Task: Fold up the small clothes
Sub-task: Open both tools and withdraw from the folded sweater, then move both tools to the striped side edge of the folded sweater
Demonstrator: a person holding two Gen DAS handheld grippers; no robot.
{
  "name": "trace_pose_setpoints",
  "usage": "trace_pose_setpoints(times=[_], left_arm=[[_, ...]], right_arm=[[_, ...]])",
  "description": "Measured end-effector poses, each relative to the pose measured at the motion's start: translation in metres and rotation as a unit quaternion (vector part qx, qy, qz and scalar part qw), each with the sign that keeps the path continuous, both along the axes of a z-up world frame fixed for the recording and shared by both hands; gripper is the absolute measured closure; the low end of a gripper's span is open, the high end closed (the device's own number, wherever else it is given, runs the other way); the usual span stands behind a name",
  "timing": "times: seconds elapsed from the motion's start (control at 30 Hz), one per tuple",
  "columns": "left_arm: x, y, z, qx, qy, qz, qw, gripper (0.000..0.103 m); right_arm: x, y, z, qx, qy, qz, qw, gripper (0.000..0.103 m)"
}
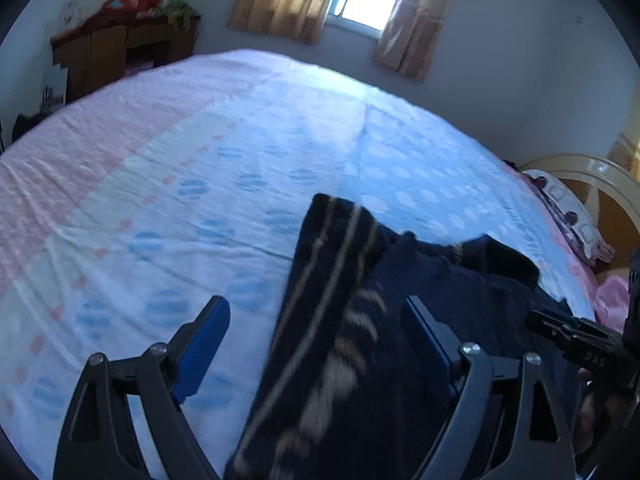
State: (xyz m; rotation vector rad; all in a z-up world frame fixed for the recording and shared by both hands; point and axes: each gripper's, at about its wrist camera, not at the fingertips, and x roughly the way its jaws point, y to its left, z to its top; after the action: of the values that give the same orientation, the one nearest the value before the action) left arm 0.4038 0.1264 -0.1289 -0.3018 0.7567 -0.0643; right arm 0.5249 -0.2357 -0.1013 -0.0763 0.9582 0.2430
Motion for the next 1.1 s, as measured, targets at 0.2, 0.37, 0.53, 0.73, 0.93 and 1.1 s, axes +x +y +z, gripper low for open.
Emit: trace_pose_setpoints(times=[0.2,0.37,0.53,0.73,0.93,1.1], left_arm=[[-0.035,-0.024,0.008,0.076,-0.021,-0.038,0.9962,0.005],[-0.040,-0.034,-0.002,0.122,-0.012,-0.046,0.9914,0.005],[-0.034,-0.029,-0.021,0.126,0.022,-0.042,0.9909,0.005],[-0.034,-0.027,-0.027,0.114,0.034,-0.041,0.9921,0.004],[-0.032,-0.027,-0.031,0.106,0.046,-0.044,0.9923,0.000],[-0.036,-0.019,-0.034,0.082,0.058,-0.044,0.9940,0.000]], right_arm=[[-0.059,-0.042,0.010,-0.017,-0.014,-0.008,1.000,0.052],[-0.102,-0.076,0.000,-0.008,-0.003,-0.027,1.000,0.049],[-0.126,-0.111,-0.026,-0.028,0.019,-0.060,0.998,0.049],[-0.152,-0.131,-0.019,0.004,0.015,-0.062,0.998,0.049],[-0.162,-0.153,-0.014,-0.007,-0.004,-0.110,0.994,0.049],[-0.171,-0.161,-0.027,0.000,0.007,-0.106,0.994,0.049]])
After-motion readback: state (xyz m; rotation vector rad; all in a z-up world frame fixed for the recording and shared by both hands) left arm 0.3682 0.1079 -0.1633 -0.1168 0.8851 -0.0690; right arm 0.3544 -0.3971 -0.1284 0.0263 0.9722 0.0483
